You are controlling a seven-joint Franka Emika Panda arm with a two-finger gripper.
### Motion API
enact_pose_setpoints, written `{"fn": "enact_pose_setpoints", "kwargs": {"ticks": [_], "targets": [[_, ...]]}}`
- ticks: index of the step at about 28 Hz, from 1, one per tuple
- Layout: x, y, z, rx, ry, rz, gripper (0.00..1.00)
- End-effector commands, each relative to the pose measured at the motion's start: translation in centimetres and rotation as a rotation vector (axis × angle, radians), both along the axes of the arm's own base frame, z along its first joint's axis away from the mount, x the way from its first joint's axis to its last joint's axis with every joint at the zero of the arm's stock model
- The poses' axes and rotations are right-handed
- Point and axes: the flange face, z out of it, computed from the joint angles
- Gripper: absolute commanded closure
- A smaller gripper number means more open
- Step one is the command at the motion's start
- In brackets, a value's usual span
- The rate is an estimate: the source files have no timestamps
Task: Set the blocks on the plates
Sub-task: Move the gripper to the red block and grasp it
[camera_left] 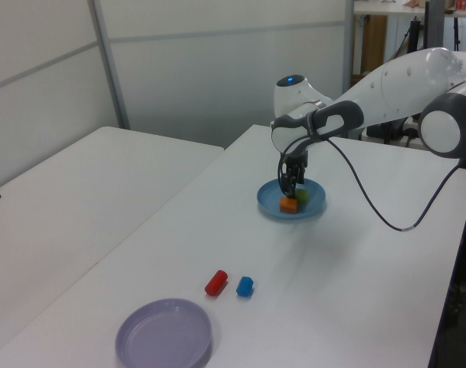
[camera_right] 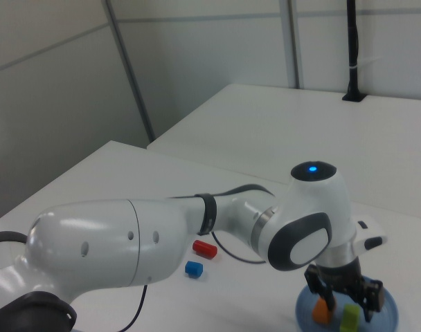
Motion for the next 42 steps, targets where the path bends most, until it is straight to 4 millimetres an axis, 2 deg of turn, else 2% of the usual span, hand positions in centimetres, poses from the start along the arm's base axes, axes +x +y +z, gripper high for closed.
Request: {"fn": "enact_pose_setpoints", "kwargs": {"ticks": [1, 2, 3, 7, 8, 10, 11, 15, 16, 17, 20, 21, 26, 27, 28, 31, 32, 37, 42], "targets": [[0.0, 1.3, 4.3, 0.065, -0.091, -0.037, 0.0], [0.1, 2.7, 6.0, 0.09, -0.109, -0.036, 0.0], [0.2, 3.7, 6.5, 0.104, -0.101, -0.027, 0.0], [0.5, 7.0, 7.3, 0.138, -0.051, -0.008, 0.0], [1.2, 9.7, 7.1, 0.148, -0.039, 0.004, 0.0], [1.9, 12.5, 6.9, 0.152, -0.031, 0.02, 0.0], [2.4, 14.9, 6.4, 0.153, -0.021, 0.017, 0.0], [2.8, 18.7, 4.8, 0.159, 0.006, 0.007, 0.0], [3.0, 20.7, 4.6, 0.16, 0.012, 0.018, 0.0], [3.0, 21.8, 4.3, 0.163, 0.019, 0.02, 0.0], [2.8, 24.3, 3.4, 0.165, 0.04, 0.009, 0.0], [2.8, 26.2, 3.2, 0.166, 0.044, -0.005, 0.0], [2.6, 29.7, 2.5, 0.167, 0.056, -0.06, 0.0], [2.4, 31.4, 1.9, 0.166, 0.063, -0.06, 0.0], [2.4, 32.4, 1.7, 0.166, 0.067, -0.056, 0.0], [2.2, 33.8, 0.5, 0.164, 0.086, -0.059, 0.0], [2.2, 34.9, -0.1, 0.161, 0.092, -0.064, 0.0], [2.3, 36.8, -1.7, 0.157, 0.089, -0.045, 0.0], [2.7, 36.8, -2.3, 0.148, 0.069, -0.037, 0.01]]}}
